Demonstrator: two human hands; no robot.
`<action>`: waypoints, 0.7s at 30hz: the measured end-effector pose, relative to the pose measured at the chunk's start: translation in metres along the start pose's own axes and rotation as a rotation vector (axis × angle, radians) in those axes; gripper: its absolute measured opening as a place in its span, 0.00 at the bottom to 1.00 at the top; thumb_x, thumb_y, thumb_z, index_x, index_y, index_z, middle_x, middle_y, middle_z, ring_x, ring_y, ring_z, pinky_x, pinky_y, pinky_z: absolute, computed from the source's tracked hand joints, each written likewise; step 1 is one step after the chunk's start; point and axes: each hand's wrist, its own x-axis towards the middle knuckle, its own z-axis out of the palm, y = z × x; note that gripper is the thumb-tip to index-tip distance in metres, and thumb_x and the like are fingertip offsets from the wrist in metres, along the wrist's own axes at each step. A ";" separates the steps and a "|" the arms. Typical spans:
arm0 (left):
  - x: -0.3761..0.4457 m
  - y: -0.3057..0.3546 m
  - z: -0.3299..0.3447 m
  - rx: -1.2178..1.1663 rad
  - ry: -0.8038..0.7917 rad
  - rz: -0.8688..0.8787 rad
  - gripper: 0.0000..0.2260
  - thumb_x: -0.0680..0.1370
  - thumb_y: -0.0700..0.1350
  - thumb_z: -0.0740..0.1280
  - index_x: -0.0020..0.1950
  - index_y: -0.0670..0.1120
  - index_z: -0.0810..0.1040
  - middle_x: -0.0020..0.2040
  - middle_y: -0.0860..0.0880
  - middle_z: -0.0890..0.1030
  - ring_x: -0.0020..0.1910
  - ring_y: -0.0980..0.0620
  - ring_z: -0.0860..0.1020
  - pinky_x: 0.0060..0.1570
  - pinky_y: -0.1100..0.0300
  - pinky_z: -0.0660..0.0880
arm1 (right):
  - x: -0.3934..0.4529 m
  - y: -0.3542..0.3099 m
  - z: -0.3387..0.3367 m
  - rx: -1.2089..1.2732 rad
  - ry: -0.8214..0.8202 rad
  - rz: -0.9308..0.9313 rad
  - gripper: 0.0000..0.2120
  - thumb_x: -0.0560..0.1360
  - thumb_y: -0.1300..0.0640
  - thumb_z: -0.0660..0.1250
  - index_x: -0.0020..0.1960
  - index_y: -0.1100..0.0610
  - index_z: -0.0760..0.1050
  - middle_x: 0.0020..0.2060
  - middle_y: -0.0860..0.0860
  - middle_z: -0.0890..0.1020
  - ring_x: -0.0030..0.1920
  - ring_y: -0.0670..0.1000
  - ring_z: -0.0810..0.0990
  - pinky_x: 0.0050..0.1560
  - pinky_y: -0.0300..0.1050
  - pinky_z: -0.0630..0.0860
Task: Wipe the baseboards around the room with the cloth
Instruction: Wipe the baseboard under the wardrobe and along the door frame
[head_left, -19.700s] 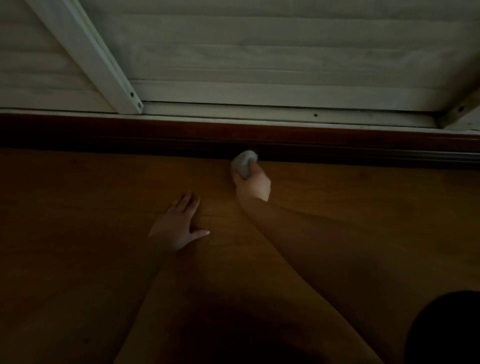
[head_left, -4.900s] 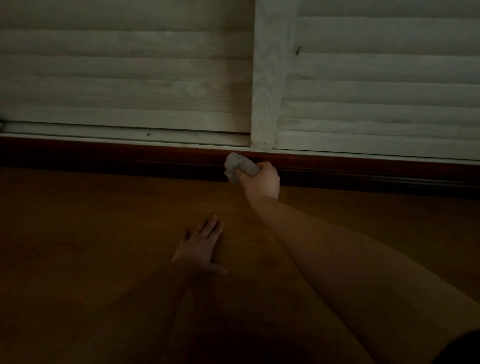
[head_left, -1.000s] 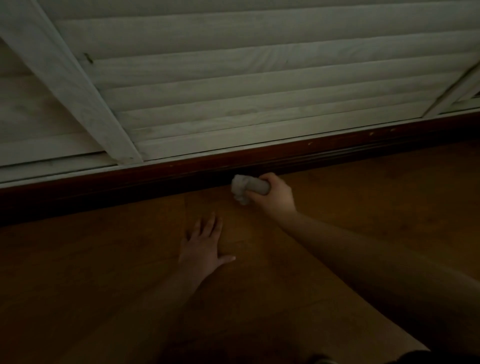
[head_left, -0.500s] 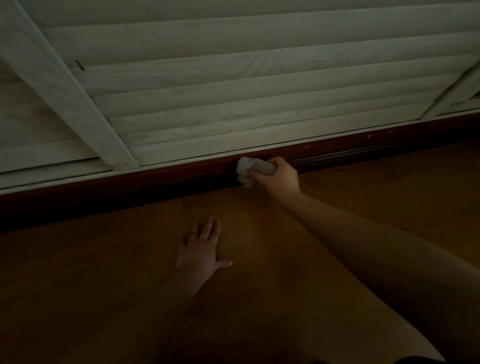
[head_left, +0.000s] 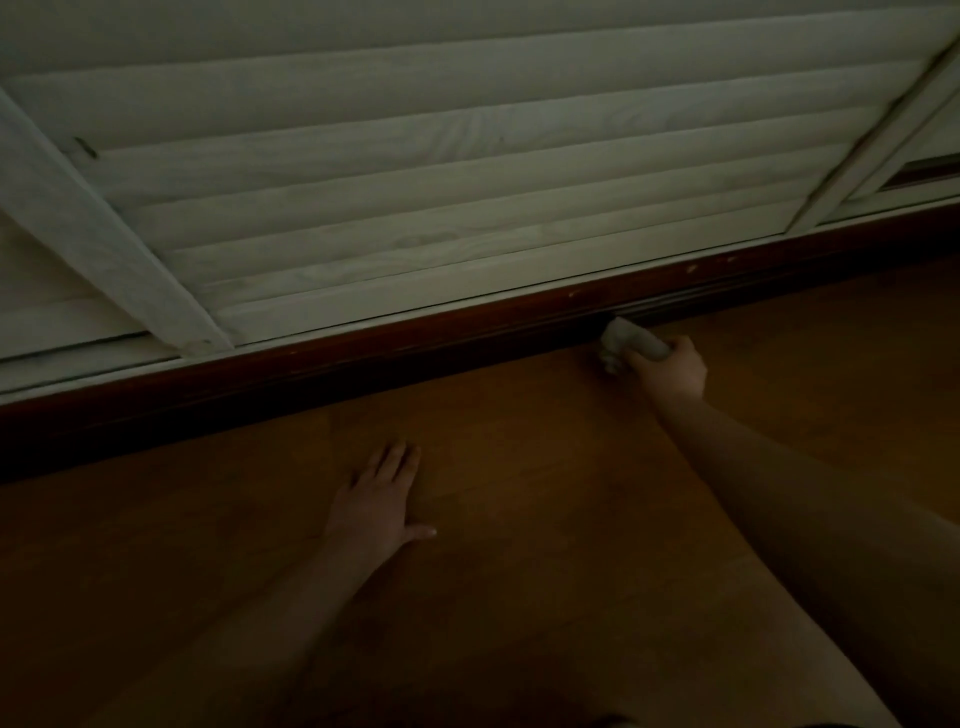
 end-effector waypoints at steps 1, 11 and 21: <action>0.003 -0.001 0.000 0.012 -0.001 0.029 0.47 0.75 0.70 0.61 0.80 0.53 0.34 0.79 0.52 0.32 0.79 0.48 0.38 0.77 0.43 0.49 | -0.002 0.004 0.001 0.002 -0.011 -0.007 0.27 0.72 0.50 0.74 0.67 0.60 0.71 0.60 0.59 0.78 0.58 0.59 0.79 0.49 0.47 0.76; 0.036 0.037 -0.004 0.009 0.032 0.151 0.51 0.71 0.70 0.67 0.80 0.57 0.37 0.79 0.55 0.32 0.79 0.52 0.37 0.76 0.44 0.47 | 0.017 0.018 -0.009 0.010 0.044 0.025 0.25 0.76 0.53 0.70 0.70 0.57 0.72 0.63 0.59 0.76 0.62 0.60 0.77 0.59 0.52 0.76; 0.041 0.042 -0.008 0.044 -0.017 0.138 0.50 0.72 0.68 0.68 0.79 0.57 0.36 0.77 0.53 0.30 0.78 0.51 0.35 0.78 0.43 0.45 | 0.047 0.006 0.000 0.149 0.177 0.159 0.24 0.78 0.54 0.68 0.72 0.56 0.70 0.65 0.58 0.77 0.65 0.58 0.76 0.64 0.48 0.73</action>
